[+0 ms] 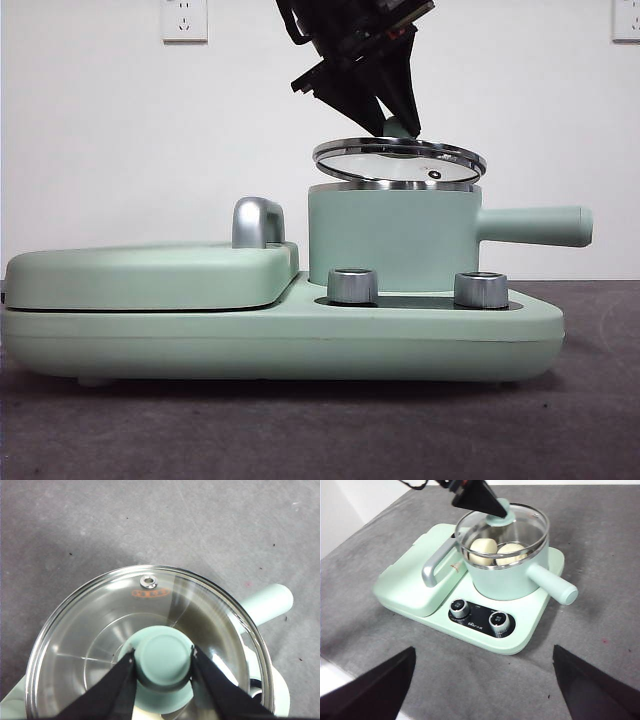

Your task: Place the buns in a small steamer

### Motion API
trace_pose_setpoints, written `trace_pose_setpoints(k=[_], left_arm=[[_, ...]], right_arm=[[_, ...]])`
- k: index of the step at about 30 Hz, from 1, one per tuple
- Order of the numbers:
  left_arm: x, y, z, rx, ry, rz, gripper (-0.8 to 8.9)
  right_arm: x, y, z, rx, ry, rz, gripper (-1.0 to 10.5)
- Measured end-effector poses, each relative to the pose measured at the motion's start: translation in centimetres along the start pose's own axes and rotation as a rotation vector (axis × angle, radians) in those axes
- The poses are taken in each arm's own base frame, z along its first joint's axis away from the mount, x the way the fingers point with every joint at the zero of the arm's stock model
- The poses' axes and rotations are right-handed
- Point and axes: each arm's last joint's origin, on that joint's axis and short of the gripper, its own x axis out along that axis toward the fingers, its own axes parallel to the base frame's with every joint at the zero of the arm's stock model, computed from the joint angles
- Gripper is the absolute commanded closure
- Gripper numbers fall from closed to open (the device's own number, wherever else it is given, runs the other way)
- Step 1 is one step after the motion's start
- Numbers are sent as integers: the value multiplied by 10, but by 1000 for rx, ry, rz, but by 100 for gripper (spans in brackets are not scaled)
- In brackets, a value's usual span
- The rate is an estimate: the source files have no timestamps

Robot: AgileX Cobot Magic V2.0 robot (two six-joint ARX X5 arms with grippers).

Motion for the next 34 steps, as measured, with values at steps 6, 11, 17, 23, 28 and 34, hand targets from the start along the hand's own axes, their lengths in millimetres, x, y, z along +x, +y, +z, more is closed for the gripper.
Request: trace_pose_setpoints(k=[6,11,17,23,28,34], left_arm=[[3,7,-2,-16,8,9,806],[10,9,-4,-21,20,-1,806],[16,9,-4,-26,27,-12,806],[16,8,-5,-31,42,-15,793],[17,7,-6,-44,62,-18,445],[18,4,-6,-55,66,-28,312]], right_arm=[[0,0,0,6,0,-1,510],[0,0,0,9,0,-1,510],[0,0,0,13,0,-1,510],[0,0,0,26,0,-1,510],[0,0,0,28,0,-1,511],[0,0,0,29,0,-1,510]])
